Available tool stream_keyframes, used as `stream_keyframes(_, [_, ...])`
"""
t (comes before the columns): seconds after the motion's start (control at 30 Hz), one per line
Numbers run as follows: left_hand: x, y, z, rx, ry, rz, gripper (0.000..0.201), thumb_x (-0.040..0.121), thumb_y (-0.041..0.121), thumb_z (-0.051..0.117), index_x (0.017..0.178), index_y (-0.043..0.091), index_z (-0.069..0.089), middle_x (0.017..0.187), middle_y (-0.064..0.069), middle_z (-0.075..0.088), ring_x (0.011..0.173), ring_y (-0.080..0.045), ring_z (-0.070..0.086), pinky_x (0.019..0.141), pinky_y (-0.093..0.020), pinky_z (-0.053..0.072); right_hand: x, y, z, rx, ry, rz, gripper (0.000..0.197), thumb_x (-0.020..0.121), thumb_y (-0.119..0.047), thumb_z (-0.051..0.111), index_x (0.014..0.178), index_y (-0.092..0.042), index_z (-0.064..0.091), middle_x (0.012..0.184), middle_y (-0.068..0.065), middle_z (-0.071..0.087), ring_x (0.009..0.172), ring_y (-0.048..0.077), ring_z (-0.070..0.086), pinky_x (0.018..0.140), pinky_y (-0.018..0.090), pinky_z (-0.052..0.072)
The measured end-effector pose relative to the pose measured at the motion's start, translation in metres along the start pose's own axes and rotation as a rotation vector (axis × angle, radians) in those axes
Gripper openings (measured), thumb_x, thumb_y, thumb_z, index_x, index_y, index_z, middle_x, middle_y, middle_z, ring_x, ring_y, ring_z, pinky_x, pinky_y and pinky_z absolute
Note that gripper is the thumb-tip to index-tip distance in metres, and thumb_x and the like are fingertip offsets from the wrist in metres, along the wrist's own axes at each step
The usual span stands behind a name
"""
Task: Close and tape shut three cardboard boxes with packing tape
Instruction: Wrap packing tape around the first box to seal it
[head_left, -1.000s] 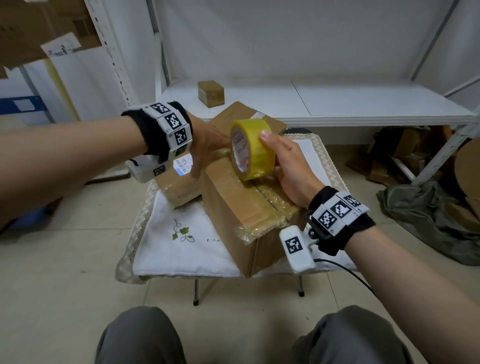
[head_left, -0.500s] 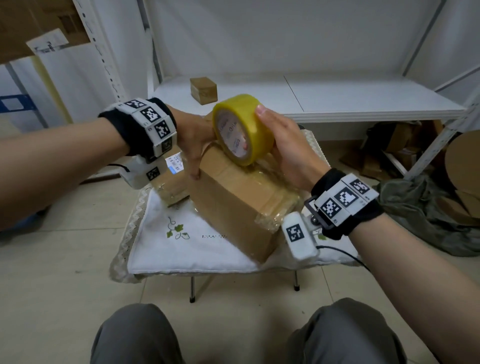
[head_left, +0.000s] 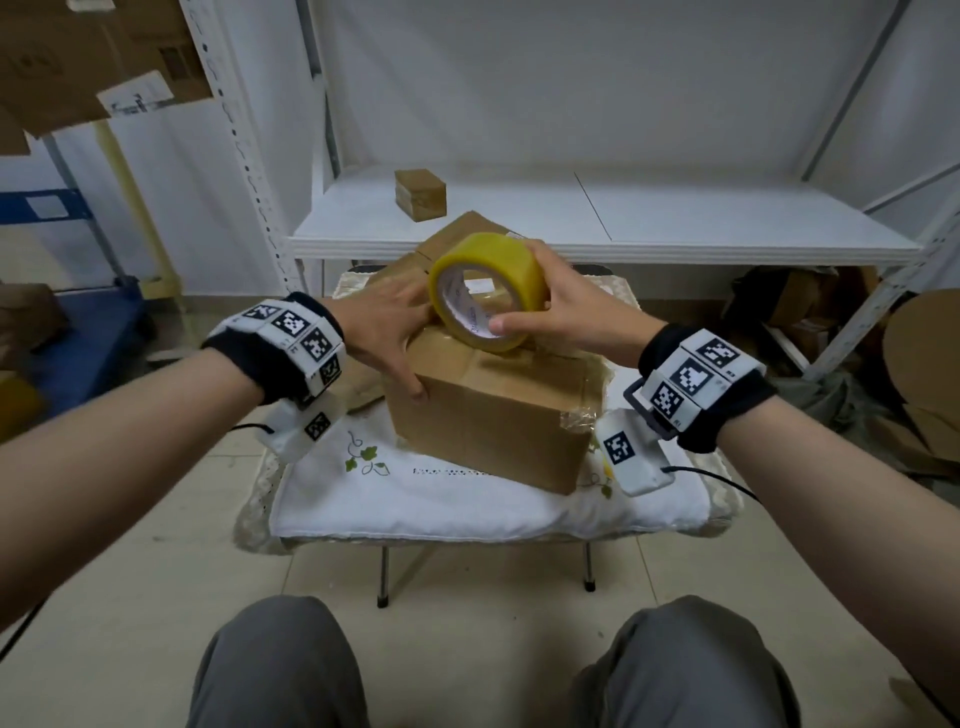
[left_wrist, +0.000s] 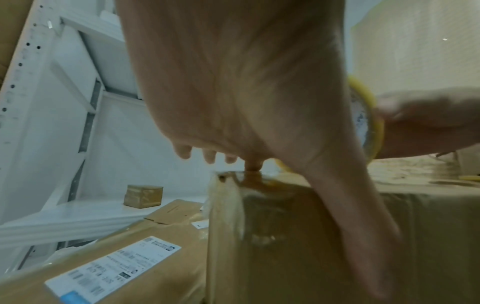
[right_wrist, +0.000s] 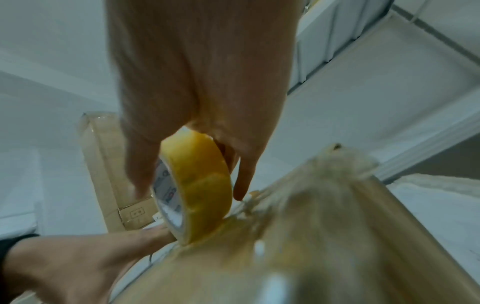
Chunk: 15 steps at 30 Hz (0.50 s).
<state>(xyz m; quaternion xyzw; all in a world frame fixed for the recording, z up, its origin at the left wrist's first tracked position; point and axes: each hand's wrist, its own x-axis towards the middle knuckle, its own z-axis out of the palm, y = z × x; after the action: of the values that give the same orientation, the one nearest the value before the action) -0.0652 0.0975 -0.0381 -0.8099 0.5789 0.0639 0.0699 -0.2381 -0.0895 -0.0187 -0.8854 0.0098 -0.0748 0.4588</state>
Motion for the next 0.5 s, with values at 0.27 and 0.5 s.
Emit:
stream_keyframes(0.27, [0.007,0.008,0.02,-0.036,0.018,-0.043,0.132,0.062,0.085,0.065,0.159,0.021,0.003,0.166,0.0,-0.002,0.153,-0.021,0.0,0.124,-0.053,0.001,0.003,0.021,0.007,0.025,0.186,-0.075,0.06,0.091,-0.006,0.069,0.141,-0.021,0.041,0.124,-0.003,0.053,0.104,0.006,0.057,0.083,0.018,0.052])
stream_keyframes(0.5, [0.006,0.009,0.02,0.004,-0.032,-0.082,0.139,0.063,0.086,0.062,0.157,0.017,-0.013,0.166,-0.001,-0.017,0.153,-0.018,-0.01,0.124,-0.051,-0.003,0.001,0.021,-0.005,-0.062,0.279,-0.074,0.057,0.093,-0.01,0.065,0.143,-0.028,0.044,0.116,-0.014,0.052,0.1,0.0,0.054,0.085,0.021,0.045])
